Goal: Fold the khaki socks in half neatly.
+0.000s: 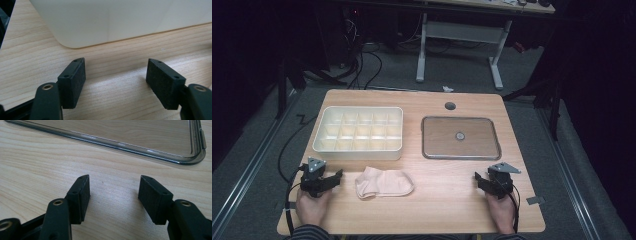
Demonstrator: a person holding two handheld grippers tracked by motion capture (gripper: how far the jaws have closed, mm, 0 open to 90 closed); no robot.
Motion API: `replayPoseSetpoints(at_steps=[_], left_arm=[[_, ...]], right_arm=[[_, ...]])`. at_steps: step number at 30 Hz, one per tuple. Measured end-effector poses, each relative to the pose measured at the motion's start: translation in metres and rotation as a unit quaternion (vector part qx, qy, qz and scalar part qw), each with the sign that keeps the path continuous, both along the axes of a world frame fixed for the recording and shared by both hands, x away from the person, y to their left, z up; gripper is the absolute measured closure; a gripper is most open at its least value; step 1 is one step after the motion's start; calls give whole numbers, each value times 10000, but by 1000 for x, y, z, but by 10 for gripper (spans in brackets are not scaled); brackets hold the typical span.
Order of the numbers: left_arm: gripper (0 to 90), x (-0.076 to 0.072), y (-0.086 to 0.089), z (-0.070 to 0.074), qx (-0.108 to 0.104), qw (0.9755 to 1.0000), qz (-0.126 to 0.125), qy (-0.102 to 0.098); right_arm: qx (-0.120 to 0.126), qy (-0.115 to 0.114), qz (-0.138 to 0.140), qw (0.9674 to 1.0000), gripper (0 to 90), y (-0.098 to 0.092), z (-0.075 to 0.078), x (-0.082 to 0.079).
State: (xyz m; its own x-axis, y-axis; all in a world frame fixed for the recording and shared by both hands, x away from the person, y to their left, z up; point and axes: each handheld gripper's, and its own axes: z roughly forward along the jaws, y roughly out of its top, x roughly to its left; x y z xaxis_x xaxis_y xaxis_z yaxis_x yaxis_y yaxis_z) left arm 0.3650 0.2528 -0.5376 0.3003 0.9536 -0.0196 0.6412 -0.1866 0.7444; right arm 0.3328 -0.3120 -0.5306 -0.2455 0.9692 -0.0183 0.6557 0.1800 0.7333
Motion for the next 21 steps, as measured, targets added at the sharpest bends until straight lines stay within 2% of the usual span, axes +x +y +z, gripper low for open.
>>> replayPoseSetpoints(at_steps=[21], left_arm=[[316,0,0,0,13,10000,11,-9]], right_arm=[[0,3,4,10000,422,0,0,0]])
